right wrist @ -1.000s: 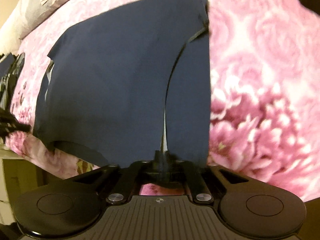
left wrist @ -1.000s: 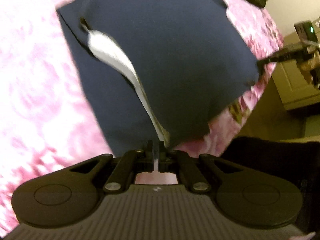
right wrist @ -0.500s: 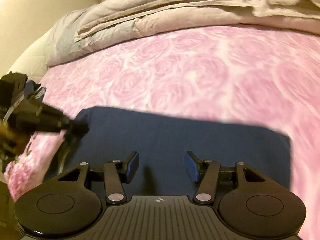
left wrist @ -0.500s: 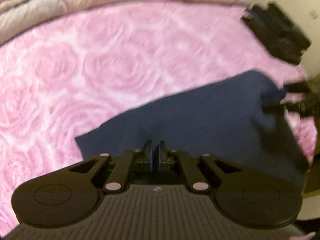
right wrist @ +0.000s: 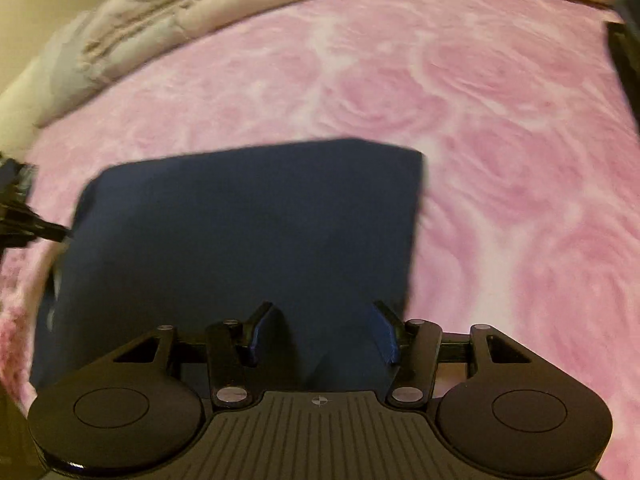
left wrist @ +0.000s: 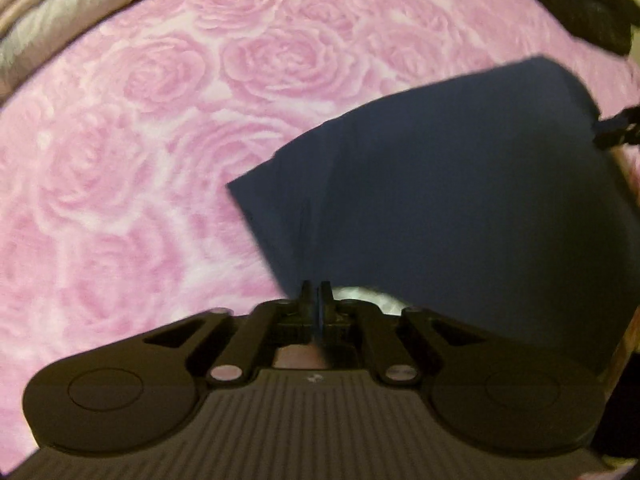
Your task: Fold clothes
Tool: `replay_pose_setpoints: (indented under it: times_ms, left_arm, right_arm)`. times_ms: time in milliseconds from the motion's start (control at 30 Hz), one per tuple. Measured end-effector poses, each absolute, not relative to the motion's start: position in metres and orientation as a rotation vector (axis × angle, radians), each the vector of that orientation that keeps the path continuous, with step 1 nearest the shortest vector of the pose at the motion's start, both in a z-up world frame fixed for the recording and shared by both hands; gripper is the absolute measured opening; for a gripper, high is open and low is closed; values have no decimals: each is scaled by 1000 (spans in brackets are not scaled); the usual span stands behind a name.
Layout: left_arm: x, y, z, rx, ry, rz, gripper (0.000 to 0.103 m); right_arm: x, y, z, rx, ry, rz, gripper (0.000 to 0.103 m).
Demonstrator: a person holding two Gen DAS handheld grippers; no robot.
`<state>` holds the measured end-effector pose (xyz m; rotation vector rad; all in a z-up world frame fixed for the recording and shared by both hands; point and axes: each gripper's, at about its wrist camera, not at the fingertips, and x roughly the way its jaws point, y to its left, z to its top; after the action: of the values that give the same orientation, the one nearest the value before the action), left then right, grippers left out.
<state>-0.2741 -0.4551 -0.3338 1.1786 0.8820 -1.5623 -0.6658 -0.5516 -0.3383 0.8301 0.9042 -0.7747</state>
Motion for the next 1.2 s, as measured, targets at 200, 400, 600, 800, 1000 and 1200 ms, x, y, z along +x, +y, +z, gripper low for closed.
replay_pose_setpoints:
  times_ms: [200, 400, 600, 800, 1000, 1200]
  left_arm:
    - [-270, -444, -308, 1362, 638, -1680, 20]
    - [-272, -406, -319, 1614, 99, -1950, 33]
    - [-244, -354, -360, 1690, -589, -2149, 55]
    - [-230, -361, -387, 1603, -952, -2181, 55]
    - [-233, -378, -404, 1527, -1242, -2195, 54]
    - [-236, -390, -412, 1563, -1344, -2222, 6]
  right_arm:
    - [-618, -499, -304, 735, 839, -689, 77]
    - [-532, -415, -303, 695, 826, -662, 77]
    - [-465, -338, -315, 720, 864, -783, 78]
    - [-421, -286, -327, 783, 884, -897, 92]
    - [-385, -240, -337, 834, 891, -1012, 93]
    - [-363, -223, -343, 704, 927, -1049, 93]
